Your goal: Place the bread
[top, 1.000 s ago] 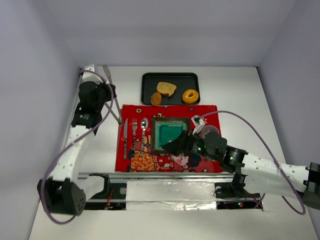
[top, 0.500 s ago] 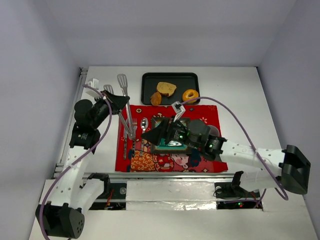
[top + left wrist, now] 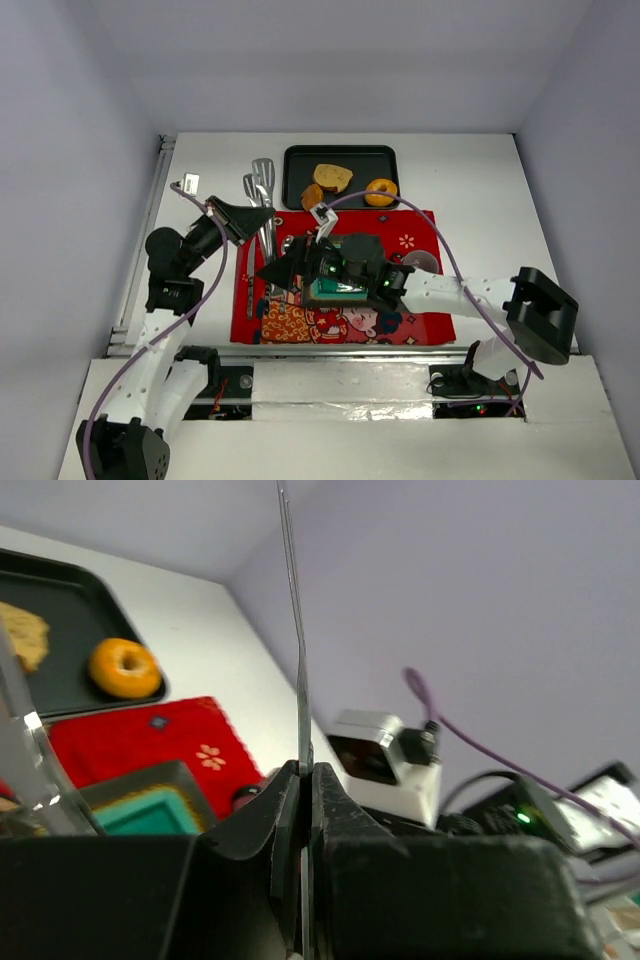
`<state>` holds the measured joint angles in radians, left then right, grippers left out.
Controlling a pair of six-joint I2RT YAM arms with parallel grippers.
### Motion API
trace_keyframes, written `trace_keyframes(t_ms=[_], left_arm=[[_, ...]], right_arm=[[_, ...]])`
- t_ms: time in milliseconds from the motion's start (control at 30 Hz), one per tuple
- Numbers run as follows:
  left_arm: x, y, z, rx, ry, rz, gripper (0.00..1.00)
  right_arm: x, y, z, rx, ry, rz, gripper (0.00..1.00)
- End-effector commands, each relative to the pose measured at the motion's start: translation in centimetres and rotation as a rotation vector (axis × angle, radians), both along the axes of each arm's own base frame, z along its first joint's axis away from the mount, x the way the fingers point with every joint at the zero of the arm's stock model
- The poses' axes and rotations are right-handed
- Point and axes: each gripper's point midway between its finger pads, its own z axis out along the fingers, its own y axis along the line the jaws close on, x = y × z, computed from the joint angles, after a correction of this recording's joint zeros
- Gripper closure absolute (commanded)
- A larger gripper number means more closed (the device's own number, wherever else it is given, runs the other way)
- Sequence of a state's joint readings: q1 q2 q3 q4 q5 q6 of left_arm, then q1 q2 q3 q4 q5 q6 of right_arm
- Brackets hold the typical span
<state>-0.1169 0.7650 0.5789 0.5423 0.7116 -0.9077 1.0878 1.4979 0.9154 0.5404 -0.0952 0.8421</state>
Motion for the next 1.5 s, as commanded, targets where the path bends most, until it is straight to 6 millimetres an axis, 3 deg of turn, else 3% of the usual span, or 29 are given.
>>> trace_keyframes(t_ms=[0,200,400,600,633,767,867,900,1100,1200,1233,1300,1333,1367,1433,1467], left_arm=[[-3.8,-0.9,4.2,-0.078,-0.164,-0.127,1.0],[-7.4,-1.0,5.6,-0.146,-0.23,-0.202,1.0],[-9.7,-1.0,6.2,-0.155,-0.296,-0.244,1.0],[-9.8,-1.1,5.1,-0.146,-0.281,-0.255,1.0],[-10.0,-1.2,5.1,-0.144,-0.283,-0.265,1.0],[-10.2,-1.4,4.9,-0.128,-0.286,-0.276,1.0],[-9.9,-1.4,4.4,-0.126,-0.266,-0.274,0.78],[-9.9,-1.4,4.3,-0.124,-0.267,-0.273,0.65],[-9.4,-1.4,3.7,-0.085,-0.261,-0.251,0.31],[-8.9,-1.4,3.1,-0.034,-0.232,-0.234,0.2],[-8.6,-1.4,2.7,-0.011,-0.219,-0.224,0.18],[-8.1,-1.2,3.0,0.069,-0.261,-0.184,0.13],[-7.6,-1.1,1.5,0.099,-0.186,-0.174,0.12],[-7.5,-0.9,2.0,0.124,-0.201,-0.15,0.11],[-7.1,-0.4,0.3,0.203,-0.166,-0.111,0.09],[-6.6,0.1,0.7,0.227,-0.17,-0.061,0.09]], right_arm=[[-0.2,1.4,4.3,0.142,-0.05,0.04,0.0],[-1.8,2.5,5.7,0.261,-0.041,0.154,0.0],[-3.8,2.0,6.8,0.379,0.002,0.256,0.04],[-5.4,1.3,6.9,0.417,0.027,0.333,0.24],[-5.6,1.1,7.1,0.429,0.026,0.342,0.33],[-5.9,0.5,6.6,0.428,0.04,0.337,0.47],[-5.6,0.2,6.4,0.404,0.037,0.309,0.51],[-5.4,0.1,6.2,0.392,0.026,0.293,0.54],[-4.0,-0.8,6.0,0.31,-0.003,0.181,0.58],[-2.5,-1.1,5.6,0.22,-0.014,0.103,0.59],[-2.1,-1.2,3.9,0.137,0.017,0.077,0.6],[-0.6,-1.9,4.9,0.1,-0.015,0.002,0.61],[-0.1,-2.4,4.2,0.052,-0.005,-0.02,0.61],[0.1,-2.8,4.2,0.033,-0.01,-0.04,0.61],[1.5,-4.1,4.1,-0.022,-0.018,-0.082,0.62],[1.8,-4.6,3.6,-0.056,-0.017,-0.091,0.62]])
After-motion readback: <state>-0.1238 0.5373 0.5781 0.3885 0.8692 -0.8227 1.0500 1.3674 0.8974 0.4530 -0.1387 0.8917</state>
